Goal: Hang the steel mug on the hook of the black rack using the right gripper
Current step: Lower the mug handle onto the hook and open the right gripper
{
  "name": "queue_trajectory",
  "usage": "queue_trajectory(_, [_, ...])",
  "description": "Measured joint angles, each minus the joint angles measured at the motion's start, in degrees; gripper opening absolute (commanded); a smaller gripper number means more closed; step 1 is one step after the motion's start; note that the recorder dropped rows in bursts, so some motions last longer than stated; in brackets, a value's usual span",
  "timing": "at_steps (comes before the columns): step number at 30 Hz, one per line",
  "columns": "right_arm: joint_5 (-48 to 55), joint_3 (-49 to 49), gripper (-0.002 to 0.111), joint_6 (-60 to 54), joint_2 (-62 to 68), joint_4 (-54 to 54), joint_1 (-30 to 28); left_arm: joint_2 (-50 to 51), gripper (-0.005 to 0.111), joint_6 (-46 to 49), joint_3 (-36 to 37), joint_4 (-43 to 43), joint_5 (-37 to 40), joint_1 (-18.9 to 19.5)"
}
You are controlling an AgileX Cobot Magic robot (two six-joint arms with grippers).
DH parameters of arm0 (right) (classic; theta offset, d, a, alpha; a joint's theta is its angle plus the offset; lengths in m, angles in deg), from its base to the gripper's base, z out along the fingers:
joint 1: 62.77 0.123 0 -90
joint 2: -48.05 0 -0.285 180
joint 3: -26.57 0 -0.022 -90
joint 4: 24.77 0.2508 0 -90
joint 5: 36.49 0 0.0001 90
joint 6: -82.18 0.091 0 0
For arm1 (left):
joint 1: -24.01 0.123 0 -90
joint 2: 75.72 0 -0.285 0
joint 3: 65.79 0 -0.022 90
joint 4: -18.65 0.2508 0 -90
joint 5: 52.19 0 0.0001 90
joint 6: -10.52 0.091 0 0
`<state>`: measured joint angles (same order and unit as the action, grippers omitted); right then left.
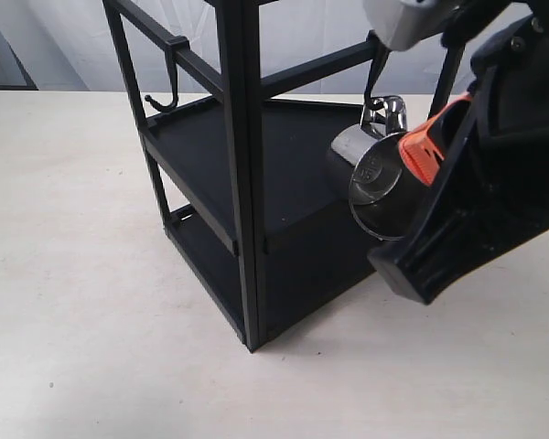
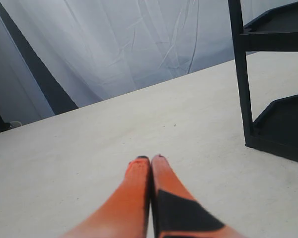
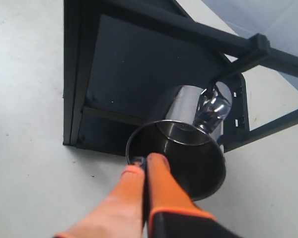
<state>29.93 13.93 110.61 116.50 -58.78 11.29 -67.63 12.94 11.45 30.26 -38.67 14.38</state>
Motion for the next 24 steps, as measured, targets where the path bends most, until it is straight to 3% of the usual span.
queue_trajectory(20, [-6.46, -0.10, 0.000, 0.00, 0.00, -0.67, 0.00, 0.00, 0.002, 0.00, 0.00, 0.00, 0.00, 0.00])
queue_trajectory(24, [-7.39, -0.10, 0.000, 0.13, 0.00, -5.96, 0.12, 0.00, 0.002, 0.00, 0.00, 0.00, 0.00, 0.00])
